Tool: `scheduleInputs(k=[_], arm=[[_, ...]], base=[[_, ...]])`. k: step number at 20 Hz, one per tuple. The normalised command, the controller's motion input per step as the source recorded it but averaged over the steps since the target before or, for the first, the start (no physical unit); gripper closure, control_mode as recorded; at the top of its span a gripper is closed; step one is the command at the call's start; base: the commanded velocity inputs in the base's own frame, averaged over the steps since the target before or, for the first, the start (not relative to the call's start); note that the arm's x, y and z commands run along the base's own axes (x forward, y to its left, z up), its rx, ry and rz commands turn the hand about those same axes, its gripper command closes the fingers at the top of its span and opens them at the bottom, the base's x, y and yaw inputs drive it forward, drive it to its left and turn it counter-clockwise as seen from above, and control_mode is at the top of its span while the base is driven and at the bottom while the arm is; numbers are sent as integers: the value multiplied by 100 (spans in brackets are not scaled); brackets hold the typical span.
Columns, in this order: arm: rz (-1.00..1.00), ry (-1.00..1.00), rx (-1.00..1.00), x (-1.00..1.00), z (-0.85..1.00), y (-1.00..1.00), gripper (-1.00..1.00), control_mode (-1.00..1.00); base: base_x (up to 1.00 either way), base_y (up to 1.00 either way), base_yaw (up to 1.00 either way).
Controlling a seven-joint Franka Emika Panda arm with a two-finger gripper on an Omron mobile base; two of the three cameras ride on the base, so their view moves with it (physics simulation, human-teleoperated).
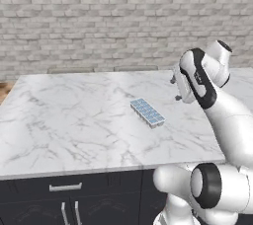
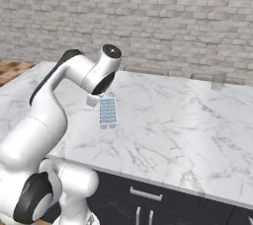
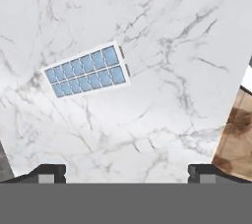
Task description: Open the freezer door, pick up the ice cube tray from the freezer, and place it on the dining counter.
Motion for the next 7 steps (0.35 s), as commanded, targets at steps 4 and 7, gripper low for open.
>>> scheduleInputs(k=[4,7], arm=[[-2,0,0,-100,25,-20,-100,-100],[-4,0,0,-100,19,-14,-100,-100]], base=[[0,0,0],[0,0,0]])
